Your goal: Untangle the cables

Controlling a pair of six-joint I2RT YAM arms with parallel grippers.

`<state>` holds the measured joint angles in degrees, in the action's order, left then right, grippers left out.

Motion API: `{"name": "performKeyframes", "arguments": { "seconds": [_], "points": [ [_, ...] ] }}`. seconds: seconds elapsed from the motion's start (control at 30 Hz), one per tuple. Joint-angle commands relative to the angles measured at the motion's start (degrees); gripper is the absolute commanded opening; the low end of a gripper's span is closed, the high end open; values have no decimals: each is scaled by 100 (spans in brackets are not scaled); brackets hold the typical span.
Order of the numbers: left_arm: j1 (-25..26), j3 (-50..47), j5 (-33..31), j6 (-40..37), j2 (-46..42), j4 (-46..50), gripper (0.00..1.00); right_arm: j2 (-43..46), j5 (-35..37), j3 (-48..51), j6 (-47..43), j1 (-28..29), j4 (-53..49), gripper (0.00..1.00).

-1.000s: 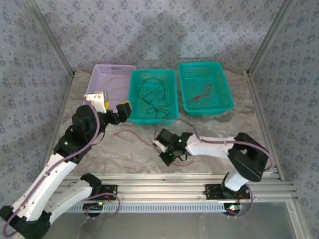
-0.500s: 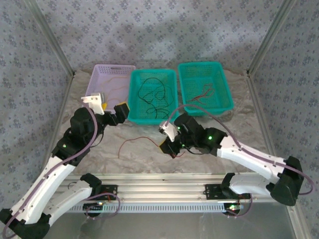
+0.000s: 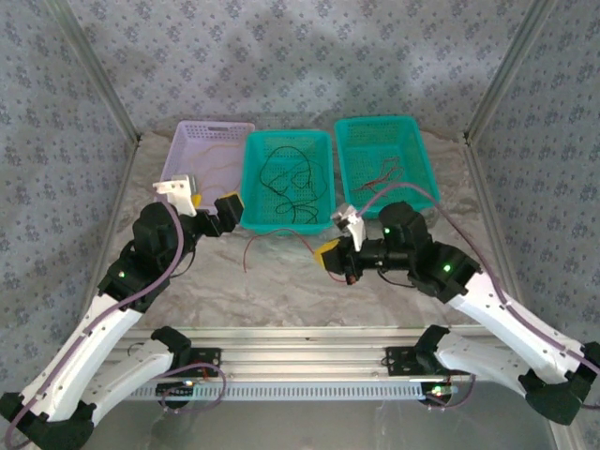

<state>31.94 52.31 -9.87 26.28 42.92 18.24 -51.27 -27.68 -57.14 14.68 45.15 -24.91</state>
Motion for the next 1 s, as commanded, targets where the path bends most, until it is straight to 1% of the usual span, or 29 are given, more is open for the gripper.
{"name": "performKeyframes", "arguments": {
  "seconds": [0.0,0.23,0.27,0.3,0.4,0.47,0.5,0.53,0.57,0.63,0.7,0.8,0.9,0.97],
  "points": [
    [24,6,71,70,23,-74,100,175,244,-364,232,-282,8,0],
    [23,42,180,104,167,-145,100,151,960,-973,476,-1531,-10,0],
    [36,46,197,97,178,-152,100,100,1235,-1062,492,-1751,-67,0],
    [36,51,196,92,202,-161,100,17,1406,-1330,476,-2000,-98,0],
    [36,57,205,88,248,-180,100,-350,1823,-1673,559,-2744,-167,0],
    [32,64,231,88,283,-195,100,-682,1765,-1869,855,-3299,-93,0],
    [31,68,248,96,300,-191,100,-863,1544,-1952,985,-3497,29,0],
    [35,68,254,96,310,-190,100,-1056,1467,-2022,1014,-3635,149,0],
    [32,62,249,96,314,-198,100,-1281,1585,-2109,1061,-3716,213,0],
    [36,59,265,112,329,-200,100,-1755,1488,-2345,1092,-3813,212,0],
    [40,43,277,127,330,-207,100,-2188,1809,-2486,999,-3863,284,0],
    [42,0,312,171,339,-234,100,-2903,1969,-2694,973,-3899,243,0],
    [49,-45,336,202,357,-254,100,-3695,1727,-2943,968,-3891,99,0],
    [49,-63,350,210,376,-253,100,-4131,1717,-3081,916,-3873,-17,0]
  ]
}}
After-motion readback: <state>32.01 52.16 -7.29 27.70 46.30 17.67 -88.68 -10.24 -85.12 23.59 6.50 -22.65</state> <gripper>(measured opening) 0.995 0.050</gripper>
